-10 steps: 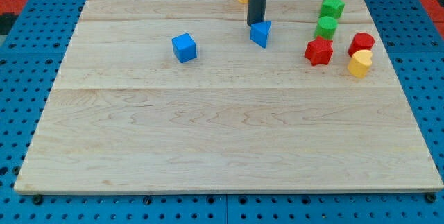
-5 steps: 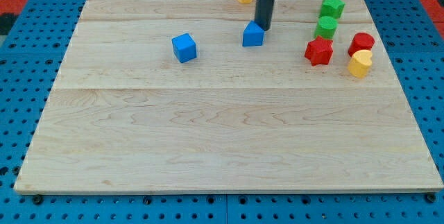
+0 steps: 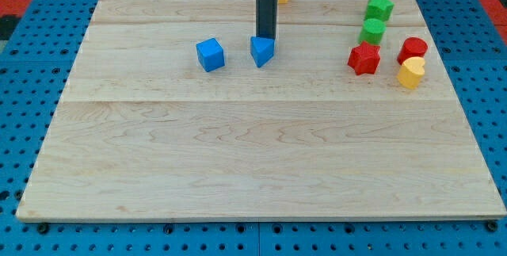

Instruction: Move the blue triangle close to the blue cube

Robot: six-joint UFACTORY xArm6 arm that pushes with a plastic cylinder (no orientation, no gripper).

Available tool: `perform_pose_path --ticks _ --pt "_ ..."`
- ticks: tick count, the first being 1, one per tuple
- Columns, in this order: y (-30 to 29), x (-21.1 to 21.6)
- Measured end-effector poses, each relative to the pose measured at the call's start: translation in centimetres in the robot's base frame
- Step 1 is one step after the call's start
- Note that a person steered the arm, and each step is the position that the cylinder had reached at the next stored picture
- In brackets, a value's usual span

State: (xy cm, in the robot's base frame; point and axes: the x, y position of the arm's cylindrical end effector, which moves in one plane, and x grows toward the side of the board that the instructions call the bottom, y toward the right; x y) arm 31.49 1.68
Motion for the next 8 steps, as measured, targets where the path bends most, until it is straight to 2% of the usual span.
perform_pose_path --ticks 2,3,5,6,8 --pt "3.5 2.6" --pt "2.7 3.0" --pt "-5.1 3.0" --pt "-5.1 3.0" --pt "-6.2 -0.9"
